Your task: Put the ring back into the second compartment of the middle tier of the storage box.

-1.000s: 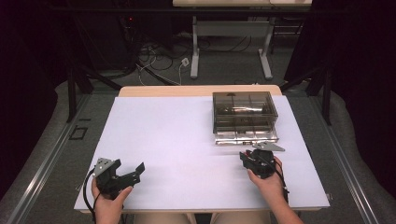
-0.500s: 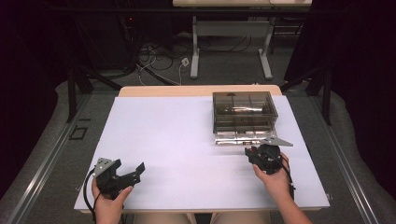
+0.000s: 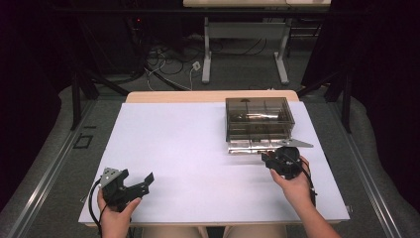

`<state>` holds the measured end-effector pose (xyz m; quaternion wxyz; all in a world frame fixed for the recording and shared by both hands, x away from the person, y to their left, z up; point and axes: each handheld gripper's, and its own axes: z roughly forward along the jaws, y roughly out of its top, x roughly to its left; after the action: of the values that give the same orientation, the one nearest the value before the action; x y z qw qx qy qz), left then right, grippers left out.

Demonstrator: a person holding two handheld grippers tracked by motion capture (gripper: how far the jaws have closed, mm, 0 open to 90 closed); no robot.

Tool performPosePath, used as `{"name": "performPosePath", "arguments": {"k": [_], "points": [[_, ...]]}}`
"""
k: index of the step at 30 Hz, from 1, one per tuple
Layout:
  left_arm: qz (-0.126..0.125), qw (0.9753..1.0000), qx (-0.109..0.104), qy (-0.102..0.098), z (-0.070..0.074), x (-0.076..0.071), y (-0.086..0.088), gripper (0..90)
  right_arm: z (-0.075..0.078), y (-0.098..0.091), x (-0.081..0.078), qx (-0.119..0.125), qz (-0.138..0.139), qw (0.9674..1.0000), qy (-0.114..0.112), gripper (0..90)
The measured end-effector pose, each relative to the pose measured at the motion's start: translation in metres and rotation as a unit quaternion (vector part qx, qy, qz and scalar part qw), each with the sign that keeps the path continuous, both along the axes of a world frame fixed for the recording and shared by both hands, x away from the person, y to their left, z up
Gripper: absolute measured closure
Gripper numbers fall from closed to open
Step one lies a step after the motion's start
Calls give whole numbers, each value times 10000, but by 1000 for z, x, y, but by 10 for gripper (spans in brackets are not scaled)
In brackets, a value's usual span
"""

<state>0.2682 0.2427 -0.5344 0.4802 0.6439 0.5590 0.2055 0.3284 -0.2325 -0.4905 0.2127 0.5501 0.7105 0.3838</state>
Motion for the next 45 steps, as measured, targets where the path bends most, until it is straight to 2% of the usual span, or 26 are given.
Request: {"name": "performPosePath", "arguments": {"k": [2,23,36,45], "points": [[-2,10000,-4,1,0,0,0,7,4,1,2,75,24,10000,31,682],[-4,10000,-15,12,0,0,0,7,30,3,22,-35,89,9999,133,682],[-4,10000,-14,16,0,0,1,7,38,5,37,-203,95,9996,190,681],[-7,10000,-15,21,0,0,1,7,36,7,47,-277,53,9992,283,682]]}}
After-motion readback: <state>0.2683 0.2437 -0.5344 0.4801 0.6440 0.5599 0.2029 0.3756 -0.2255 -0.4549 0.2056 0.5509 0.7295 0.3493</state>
